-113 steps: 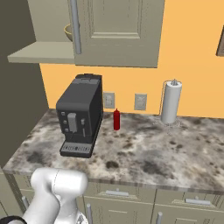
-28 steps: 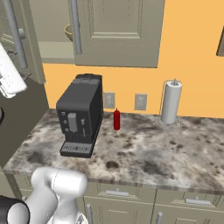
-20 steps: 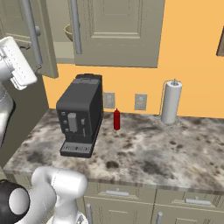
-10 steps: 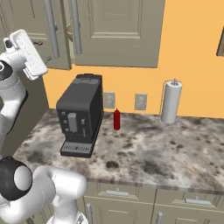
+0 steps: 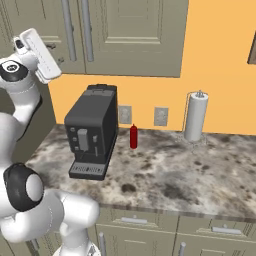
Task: Pick the mug and place it in the sink. Pick the bowl and place it in the open cabinet and then close the cabinet.
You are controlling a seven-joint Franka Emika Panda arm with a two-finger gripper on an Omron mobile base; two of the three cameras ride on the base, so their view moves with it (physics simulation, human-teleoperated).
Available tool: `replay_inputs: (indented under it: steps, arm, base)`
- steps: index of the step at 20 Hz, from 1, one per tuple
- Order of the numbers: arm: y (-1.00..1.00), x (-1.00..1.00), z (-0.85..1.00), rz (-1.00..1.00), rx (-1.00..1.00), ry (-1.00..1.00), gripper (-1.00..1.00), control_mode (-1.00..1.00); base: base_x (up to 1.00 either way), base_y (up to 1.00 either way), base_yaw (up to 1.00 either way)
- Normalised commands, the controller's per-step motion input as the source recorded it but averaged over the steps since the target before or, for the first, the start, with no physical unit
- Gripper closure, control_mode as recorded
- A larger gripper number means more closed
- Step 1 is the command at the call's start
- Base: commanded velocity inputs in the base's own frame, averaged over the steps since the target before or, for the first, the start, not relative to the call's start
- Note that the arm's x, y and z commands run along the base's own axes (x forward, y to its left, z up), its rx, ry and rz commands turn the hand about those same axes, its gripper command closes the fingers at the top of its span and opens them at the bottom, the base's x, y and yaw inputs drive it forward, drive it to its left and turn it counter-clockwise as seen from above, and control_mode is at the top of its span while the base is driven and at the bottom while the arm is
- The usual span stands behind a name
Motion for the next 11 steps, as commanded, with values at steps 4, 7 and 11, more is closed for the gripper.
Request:
replay_inputs:
  steps: [4,7,11]
  arm:
    - [-0.11,0.7,-0.18,0.16,0.0,0.01,-1.0,-1.0]
    - [-0.15,0.46,-0.24,0.19,0.0,0.0,-1.0,-1.0]
    - [-0.07,0.06,-0.18,0.18,0.0,0.0,-1.0,-1.0]
  base:
    - [0.0,0.0,0.0]
    - [0.0,0.0,0.0]
    - [0.0,0.0,0.0]
